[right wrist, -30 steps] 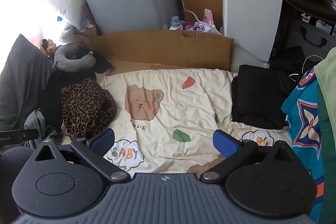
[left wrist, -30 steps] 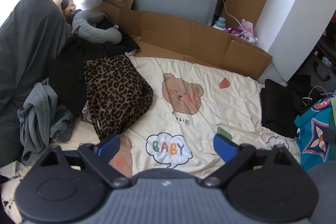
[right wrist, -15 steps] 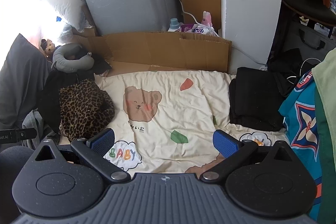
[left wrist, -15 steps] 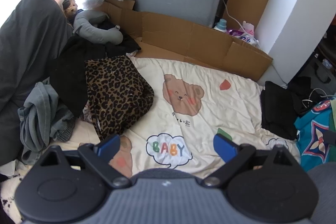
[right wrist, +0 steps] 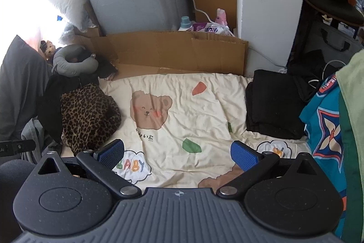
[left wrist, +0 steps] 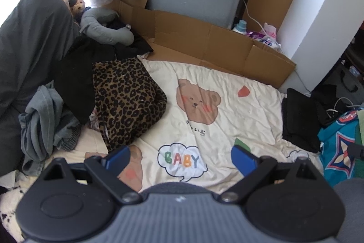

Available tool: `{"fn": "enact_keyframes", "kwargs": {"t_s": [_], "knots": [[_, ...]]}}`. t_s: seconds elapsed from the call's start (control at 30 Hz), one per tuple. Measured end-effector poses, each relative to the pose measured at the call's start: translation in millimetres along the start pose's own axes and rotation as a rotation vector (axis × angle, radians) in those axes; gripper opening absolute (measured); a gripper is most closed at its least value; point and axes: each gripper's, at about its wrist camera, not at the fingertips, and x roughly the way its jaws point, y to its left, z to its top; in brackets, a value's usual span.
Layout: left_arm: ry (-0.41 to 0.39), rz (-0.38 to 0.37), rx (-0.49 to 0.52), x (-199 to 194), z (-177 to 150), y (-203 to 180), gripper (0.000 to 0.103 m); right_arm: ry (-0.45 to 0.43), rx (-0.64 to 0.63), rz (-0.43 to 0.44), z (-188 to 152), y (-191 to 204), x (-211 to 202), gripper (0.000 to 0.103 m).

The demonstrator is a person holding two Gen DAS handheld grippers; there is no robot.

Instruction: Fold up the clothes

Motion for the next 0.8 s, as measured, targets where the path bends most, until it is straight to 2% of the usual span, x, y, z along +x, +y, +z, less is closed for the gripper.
{"fn": "enact_keyframes", "kwargs": {"t_s": [0.13, 0.3, 0.53, 0.8], "knots": [[-0.001, 0.000, 0.014, -2.6, 1.4, 1.7, 0.097, -0.010, 0.002, 0.010, 3.6, 0.0, -2.0, 0.103], [-0.060, 0.002, 0.036, -15.9, 9.8, 5.3, 0.095, -0.037, 0.039, 0.034, 9.1, 3.9, -3.5, 0.103], [-0.127, -0.078, 0.052, -28.9, 22.3, 15.6, 0.092, -0.087, 0.038, 0.058, 24.9, 15.5, -16.3, 0.103], [-0.158, -0.049, 0.003, -38.2, 36.5, 39.4, 0.092, -0.169, 0.033, 0.071, 45.5, 24.7, -35.9, 0.103]]}}
